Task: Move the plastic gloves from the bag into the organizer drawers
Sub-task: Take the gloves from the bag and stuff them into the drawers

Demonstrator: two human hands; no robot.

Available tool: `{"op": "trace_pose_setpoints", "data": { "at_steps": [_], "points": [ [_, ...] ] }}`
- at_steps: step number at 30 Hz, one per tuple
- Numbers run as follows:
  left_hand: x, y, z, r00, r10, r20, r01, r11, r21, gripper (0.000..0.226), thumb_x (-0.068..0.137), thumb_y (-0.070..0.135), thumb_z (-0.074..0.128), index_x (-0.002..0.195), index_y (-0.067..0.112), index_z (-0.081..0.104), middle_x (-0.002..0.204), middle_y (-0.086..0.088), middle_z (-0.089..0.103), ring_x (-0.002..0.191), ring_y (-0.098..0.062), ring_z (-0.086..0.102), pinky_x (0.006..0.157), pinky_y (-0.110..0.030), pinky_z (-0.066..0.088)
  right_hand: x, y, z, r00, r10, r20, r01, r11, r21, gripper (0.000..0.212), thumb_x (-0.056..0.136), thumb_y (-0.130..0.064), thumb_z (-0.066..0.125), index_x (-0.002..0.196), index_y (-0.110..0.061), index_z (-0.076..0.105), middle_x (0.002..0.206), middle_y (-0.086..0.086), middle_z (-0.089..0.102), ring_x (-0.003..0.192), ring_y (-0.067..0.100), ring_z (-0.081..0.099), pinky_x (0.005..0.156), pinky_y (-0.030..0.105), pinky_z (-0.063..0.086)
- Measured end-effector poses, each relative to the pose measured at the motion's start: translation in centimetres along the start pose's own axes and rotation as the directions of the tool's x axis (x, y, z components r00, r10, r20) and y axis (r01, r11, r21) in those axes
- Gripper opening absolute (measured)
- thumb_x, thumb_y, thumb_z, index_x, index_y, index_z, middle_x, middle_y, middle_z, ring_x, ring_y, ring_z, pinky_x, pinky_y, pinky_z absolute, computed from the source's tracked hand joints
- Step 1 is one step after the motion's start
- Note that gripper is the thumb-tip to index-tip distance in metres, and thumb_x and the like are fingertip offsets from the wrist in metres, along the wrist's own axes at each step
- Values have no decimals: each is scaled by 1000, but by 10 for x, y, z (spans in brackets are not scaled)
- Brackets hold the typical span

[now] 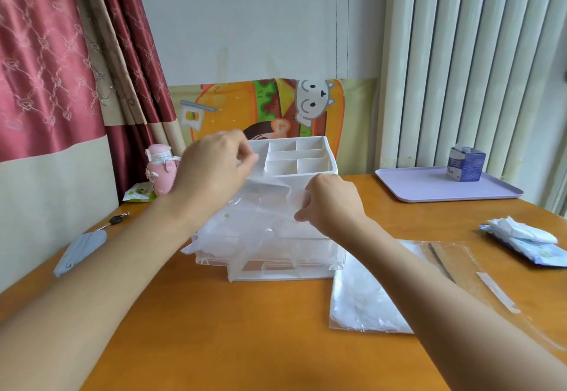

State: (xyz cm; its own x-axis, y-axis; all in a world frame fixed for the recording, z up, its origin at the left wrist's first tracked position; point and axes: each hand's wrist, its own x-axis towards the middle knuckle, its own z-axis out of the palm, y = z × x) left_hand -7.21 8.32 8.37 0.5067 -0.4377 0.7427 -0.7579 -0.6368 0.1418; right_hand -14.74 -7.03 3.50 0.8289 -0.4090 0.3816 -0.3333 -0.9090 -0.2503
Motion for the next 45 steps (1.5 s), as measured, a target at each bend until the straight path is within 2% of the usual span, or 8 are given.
{"op": "trace_pose_setpoints", "data": {
  "at_steps": [5, 11, 17, 20, 25, 32, 37, 45],
  "points": [
    [-25, 30, 17, 879, -56, 473, 99, 993, -66, 47, 96, 39, 51, 76, 0, 68, 76, -16, 69, 69, -28, 64, 61, -32, 46, 5, -1, 0, 999, -14, 50, 17, 998, -65, 24, 81, -28, 73, 78, -13, 55, 81, 4, 67, 79, 25, 64, 70, 30, 41],
    [-11, 14, 36, 692, -154, 705, 175, 984, 42, 40, 81, 48, 71, 94, 11, 66, 92, -5, 68, 81, -20, 63, 73, -34, 50, 14, 7, -18, 983, -56, 175, 52, 998, 28, 31, 87, -35, 64, 72, -8, 66, 57, -2, 64, 59, 13, 60, 63, 27, 52],
    [-9, 2, 45, 596, -106, 796, 102, 993, 56, 65, 77, 44, 77, 130, 15, 53, 127, -1, 57, 110, -20, 56, 87, -27, 45, 4, 2, -50, 984, -177, 22, 174, 981, 87, 31, 81, -28, 75, 88, -13, 50, 88, 3, 57, 77, 20, 52, 59, 28, 36],
    [-9, -4, 50, 590, -87, 803, 129, 992, 13, 72, 76, 47, 76, 136, 16, 49, 140, 0, 51, 123, -20, 50, 97, -27, 41, -6, -9, -46, 930, -285, 232, 263, 957, 120, 17, 90, -19, 63, 106, -15, 58, 106, 4, 63, 84, 17, 61, 67, 24, 45],
    [-10, -6, 50, 611, -37, 791, 187, 978, -98, 56, 85, 50, 65, 132, 24, 54, 133, 3, 54, 118, -16, 52, 92, -25, 40, 5, -16, -21, 776, -182, 604, 354, 918, -179, 53, 97, -32, 50, 145, -16, 34, 144, 3, 43, 129, 23, 42, 104, 32, 35],
    [-5, -21, 39, 569, -44, 821, -24, 997, 70, 52, 91, 24, 65, 140, 21, 47, 144, 4, 46, 128, -16, 47, 103, -27, 41, 22, -23, -14, 688, -41, 724, 423, 833, -356, 92, 78, -69, 56, 149, -16, 29, 148, 4, 39, 134, 28, 38, 110, 37, 31],
    [8, -28, 29, 542, -98, 835, -164, 962, 219, 58, 93, 9, 61, 145, 25, 40, 146, 3, 43, 119, -21, 53, 44, -4, 39, 28, -28, -18, 711, 0, 704, 464, 751, -469, 94, 74, -66, 63, 147, -14, 33, 139, 5, 47, 127, 30, 44, 107, 39, 34],
    [12, -17, 36, 370, -125, 920, -355, 897, 264, 77, 91, 15, 62, 153, 30, 19, 155, 2, 30, 138, -24, 35, 108, -34, 38, 31, -31, -19, 715, 33, 699, 495, 681, -539, 90, 76, -55, 69, 148, -16, 32, 141, 6, 45, 129, 31, 43, 108, 40, 34]
  ]
}}
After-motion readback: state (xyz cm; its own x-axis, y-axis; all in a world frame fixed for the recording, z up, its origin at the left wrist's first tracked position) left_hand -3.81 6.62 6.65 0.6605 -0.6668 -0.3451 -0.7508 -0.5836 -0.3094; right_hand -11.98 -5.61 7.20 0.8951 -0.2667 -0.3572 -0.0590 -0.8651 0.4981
